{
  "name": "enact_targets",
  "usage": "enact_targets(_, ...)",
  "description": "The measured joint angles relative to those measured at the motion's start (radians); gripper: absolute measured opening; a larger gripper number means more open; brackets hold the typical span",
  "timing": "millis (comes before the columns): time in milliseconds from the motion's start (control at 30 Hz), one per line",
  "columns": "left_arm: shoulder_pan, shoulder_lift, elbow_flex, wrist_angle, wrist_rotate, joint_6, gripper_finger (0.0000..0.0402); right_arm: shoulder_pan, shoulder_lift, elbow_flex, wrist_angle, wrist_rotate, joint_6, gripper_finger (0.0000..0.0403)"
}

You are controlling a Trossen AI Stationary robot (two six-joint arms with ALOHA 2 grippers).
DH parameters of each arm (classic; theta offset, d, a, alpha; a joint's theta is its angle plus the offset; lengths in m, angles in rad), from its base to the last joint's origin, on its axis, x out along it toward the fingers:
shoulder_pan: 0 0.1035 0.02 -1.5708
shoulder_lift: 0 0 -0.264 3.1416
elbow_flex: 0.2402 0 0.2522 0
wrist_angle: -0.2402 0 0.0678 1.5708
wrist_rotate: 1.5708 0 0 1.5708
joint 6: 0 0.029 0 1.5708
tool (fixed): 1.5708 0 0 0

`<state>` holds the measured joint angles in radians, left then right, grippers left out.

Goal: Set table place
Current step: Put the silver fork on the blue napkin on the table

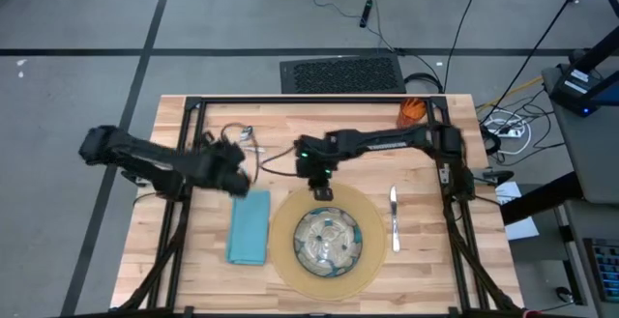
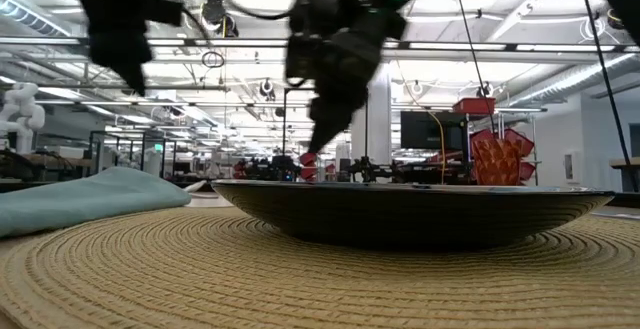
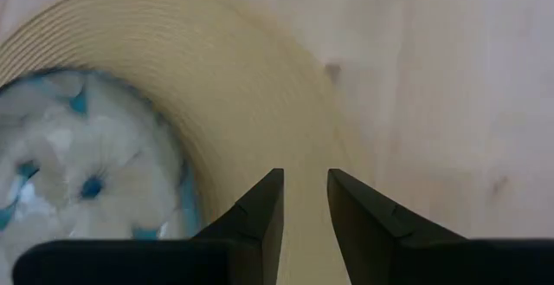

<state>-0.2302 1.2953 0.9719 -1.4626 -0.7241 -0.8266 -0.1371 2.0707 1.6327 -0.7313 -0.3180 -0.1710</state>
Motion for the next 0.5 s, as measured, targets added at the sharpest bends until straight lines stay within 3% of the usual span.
enact_targets(100, 0.158, -0.114, -0.042, 0.281, 0.013, 0.325, 0.015, 0.01, -0.132, -0.231, 0.179, 0.002, 0.053, 0.0084)
enact_targets(267, 0.499, -0.194, -0.083, 0.536, 0.323, 0.793, 0.015, 0.011, -0.342, -0.585, 0.443, 0.008, 0.19, 0.0084)
enact_targets(400, 0.767, -0.099, -0.097, 0.539, 0.456, 0.998, 0.015, 0.024, -0.474, -0.78, 0.578, 0.019, 0.305, 0.0084)
enact_targets(500, 0.872, 0.017, -0.095, 0.561, 0.537, 1.094, 0.015, 0.052, -0.537, -0.858, 0.608, 0.07, 0.358, 0.0084)
